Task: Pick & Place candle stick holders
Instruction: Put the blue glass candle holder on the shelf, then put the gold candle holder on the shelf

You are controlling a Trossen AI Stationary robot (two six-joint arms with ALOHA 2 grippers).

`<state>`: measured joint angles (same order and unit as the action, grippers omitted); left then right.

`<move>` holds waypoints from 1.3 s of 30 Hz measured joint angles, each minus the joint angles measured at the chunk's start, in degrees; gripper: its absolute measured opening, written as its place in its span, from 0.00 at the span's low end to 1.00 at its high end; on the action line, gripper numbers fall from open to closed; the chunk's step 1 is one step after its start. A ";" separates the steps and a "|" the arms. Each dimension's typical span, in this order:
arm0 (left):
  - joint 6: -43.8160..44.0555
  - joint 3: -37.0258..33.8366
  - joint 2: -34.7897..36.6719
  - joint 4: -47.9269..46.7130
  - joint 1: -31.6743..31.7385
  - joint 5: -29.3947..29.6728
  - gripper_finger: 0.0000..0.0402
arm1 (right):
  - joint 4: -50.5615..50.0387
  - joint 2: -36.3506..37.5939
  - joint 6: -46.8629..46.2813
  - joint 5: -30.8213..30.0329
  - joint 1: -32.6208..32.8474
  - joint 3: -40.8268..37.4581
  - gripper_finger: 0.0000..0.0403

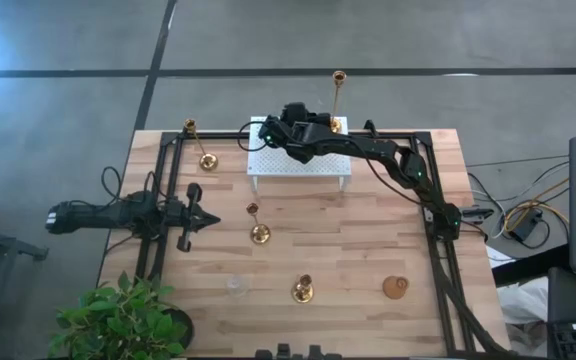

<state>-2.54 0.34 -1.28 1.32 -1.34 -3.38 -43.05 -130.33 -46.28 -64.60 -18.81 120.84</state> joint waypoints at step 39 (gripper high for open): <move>-0.01 0.00 0.00 0.00 0.00 0.00 0.03 | -0.08 0.68 6.34 0.06 1.07 4.22 0.78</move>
<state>-2.55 0.34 -1.28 1.32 -1.34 -3.38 -43.12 -129.64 -39.94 -64.53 -17.74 125.06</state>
